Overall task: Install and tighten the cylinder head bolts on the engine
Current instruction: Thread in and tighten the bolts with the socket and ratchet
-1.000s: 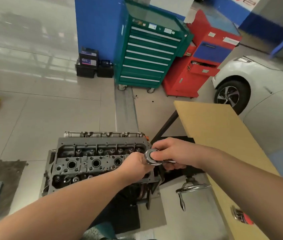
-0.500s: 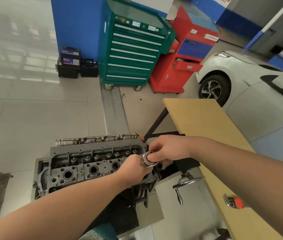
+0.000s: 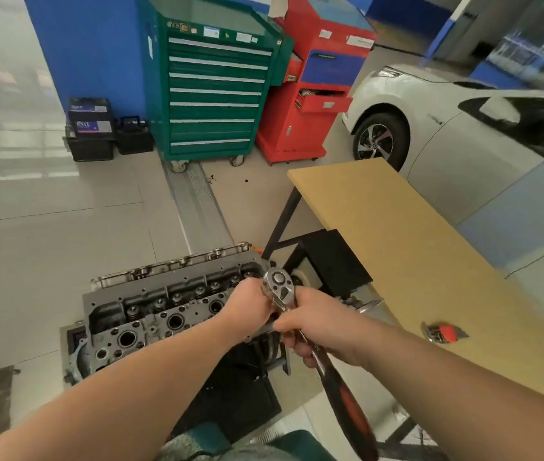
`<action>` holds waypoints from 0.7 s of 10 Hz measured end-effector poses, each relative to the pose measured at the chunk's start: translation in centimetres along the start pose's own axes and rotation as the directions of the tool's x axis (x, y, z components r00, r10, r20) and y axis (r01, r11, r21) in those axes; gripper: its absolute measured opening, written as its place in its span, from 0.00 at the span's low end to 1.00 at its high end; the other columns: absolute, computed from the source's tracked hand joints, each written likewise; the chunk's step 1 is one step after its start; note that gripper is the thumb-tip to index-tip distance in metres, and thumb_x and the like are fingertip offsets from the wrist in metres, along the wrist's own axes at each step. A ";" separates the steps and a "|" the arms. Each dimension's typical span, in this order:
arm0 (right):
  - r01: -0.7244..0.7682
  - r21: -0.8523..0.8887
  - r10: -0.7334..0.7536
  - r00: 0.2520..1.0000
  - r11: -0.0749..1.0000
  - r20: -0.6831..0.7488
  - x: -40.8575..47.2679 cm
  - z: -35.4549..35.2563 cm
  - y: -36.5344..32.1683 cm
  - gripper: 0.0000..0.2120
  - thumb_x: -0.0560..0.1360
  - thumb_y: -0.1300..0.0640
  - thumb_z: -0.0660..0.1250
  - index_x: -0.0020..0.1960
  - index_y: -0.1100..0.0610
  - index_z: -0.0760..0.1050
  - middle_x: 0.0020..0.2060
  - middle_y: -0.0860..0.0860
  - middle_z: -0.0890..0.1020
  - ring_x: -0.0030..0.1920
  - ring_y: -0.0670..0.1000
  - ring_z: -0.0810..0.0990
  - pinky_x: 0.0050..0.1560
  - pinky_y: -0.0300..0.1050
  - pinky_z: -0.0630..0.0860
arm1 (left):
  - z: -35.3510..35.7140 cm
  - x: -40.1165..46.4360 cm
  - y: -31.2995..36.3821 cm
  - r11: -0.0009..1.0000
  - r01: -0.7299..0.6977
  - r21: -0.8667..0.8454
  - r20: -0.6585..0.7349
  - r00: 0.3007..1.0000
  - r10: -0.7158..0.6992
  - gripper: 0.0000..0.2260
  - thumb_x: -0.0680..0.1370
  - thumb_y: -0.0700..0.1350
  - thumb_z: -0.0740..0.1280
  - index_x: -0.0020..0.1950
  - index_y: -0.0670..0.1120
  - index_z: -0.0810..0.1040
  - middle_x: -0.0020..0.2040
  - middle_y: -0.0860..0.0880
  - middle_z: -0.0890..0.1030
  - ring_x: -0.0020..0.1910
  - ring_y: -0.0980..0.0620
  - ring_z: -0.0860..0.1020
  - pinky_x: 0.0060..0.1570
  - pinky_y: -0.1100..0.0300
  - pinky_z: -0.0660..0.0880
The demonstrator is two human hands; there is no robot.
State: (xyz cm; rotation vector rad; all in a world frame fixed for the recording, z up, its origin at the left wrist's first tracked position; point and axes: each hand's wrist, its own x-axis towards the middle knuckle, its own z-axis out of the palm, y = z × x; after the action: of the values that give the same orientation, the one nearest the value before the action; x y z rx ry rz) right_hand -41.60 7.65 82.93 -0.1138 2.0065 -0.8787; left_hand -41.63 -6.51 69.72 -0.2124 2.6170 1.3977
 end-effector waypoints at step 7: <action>0.227 -0.211 -0.252 0.962 0.951 -0.101 -0.3 0.9 0.5 0.13 0.83 0.45 0.63 0.67 0.44 0.70 0.43 0.54 0.83 0.28 0.48 0.79 0.33 0.45 0.81 | 0.7 -2.0 -0.1 0.899 0.049 -0.436 -0.132 0.984 -0.117 0.08 0.82 0.34 0.66 0.50 0.30 0.80 0.38 0.48 0.81 0.31 0.64 0.79 0.33 0.72 0.75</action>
State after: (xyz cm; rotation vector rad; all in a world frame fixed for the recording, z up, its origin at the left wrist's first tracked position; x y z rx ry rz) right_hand -40.58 7.64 82.55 -0.4324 2.2292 -0.8520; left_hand -39.63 -5.86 69.65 -0.5013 2.3349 1.9872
